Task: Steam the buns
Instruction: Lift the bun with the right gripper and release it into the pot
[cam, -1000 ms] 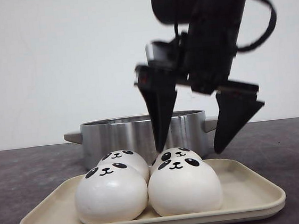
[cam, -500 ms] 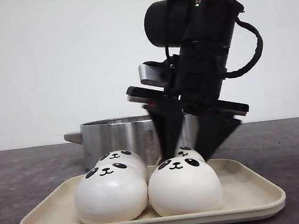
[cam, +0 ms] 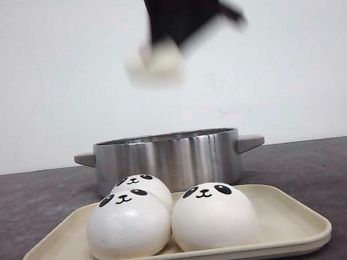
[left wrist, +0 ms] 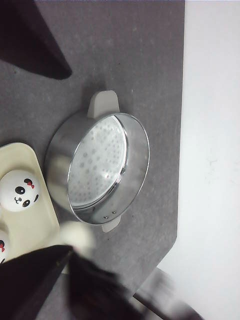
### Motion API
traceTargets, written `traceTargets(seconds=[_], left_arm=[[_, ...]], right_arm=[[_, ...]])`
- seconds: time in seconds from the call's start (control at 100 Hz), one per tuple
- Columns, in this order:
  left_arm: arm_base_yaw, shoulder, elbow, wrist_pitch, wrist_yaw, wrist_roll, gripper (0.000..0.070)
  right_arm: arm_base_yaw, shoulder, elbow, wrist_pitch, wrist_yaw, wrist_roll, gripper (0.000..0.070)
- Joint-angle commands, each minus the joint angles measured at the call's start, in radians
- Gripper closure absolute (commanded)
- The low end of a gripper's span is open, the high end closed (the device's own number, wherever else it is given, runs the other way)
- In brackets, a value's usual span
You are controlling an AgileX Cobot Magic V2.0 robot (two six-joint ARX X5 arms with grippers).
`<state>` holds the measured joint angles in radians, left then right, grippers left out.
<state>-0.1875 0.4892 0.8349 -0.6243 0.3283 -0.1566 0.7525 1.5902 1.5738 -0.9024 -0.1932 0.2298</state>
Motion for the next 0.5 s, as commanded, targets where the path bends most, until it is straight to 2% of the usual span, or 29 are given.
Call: traceTargets(seconds=[0.0,0.06,0.13,0.49], left_arm=[[-0.003,0.008,0.013,0.011,0.002,0.007,0.0074],[-0.003,0.014,0.013,0.011,0.002,0.007,0.0074],[-0.003,0.014,0.013,0.011,0.002,0.007,0.0074],[-0.003,0.014,0.013,0.011,0.004,0.006,0.0073]], right_arm=[[-0.005,0.023,0.106,0.001,0.072,-0.052,0.0695],[-0.021,0.029,0.178,0.032,0.140,-0.076,0.0695],[-0.044,0.045,0.231,0.084,0.175,-0.088,0.0695],[-0.190,0.269,0.249,0.232,0.175,-0.094,0.0695]])
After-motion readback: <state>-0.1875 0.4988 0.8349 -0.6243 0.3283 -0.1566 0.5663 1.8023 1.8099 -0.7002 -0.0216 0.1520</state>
